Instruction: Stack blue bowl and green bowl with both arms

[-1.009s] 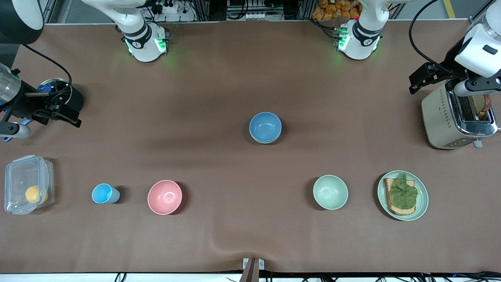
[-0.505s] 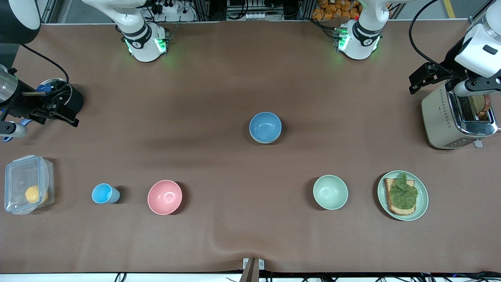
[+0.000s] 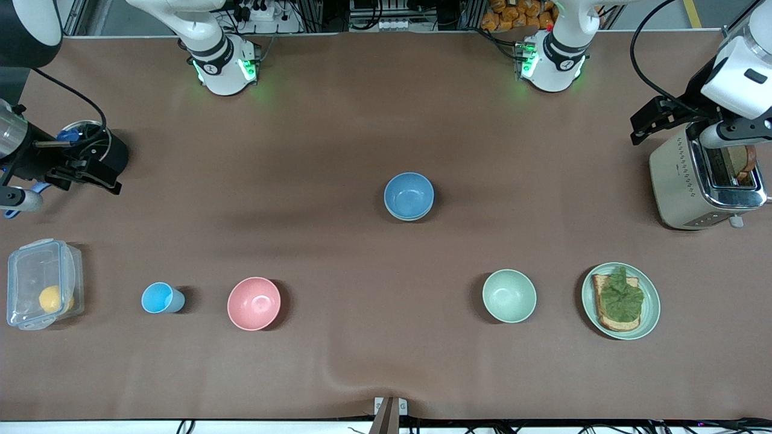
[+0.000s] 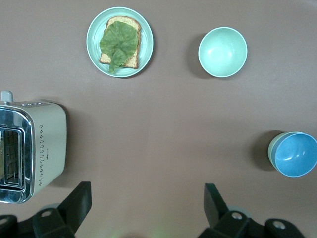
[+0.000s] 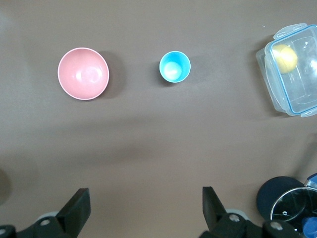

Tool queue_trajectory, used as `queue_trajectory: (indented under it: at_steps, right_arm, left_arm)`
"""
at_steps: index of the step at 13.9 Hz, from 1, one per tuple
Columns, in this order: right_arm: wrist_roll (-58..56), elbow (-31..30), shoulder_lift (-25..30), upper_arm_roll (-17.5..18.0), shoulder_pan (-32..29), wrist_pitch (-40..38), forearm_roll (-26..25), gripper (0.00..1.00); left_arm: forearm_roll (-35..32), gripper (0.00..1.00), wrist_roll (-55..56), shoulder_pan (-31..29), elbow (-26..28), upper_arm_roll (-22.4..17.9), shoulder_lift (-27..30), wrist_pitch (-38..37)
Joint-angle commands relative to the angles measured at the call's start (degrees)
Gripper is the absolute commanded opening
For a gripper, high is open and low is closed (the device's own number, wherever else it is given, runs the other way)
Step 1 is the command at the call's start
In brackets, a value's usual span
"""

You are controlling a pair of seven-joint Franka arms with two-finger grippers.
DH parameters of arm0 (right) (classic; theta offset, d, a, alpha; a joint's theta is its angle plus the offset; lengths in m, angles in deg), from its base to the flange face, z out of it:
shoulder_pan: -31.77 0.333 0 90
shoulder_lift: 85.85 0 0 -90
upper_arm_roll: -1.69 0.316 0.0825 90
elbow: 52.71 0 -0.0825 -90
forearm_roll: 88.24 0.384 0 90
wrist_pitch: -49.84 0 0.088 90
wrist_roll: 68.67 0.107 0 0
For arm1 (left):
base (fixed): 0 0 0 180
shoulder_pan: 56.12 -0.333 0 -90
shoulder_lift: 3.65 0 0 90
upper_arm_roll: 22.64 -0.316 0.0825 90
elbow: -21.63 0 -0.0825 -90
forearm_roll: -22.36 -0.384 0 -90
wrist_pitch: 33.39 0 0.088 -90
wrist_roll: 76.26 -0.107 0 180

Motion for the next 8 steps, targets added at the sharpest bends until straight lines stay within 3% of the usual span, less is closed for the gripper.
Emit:
queue_trajectory:
  at_steps: [1,8]
  right_arm:
    - [-0.8,-1.5,1.7,0.3,-0.9,-0.1,-1.0,1.0]
    - [-0.9,-1.6,1.7,0.2,-1.0,-0.1,-1.0,1.0]
  left_arm:
    - [0.3,1.0,-1.7,0.4,0.2,-0.6,0.8,0.0]
    - [0.3,1.0,-1.5,0.8,0.2,-0.7,-0.9,0.9]
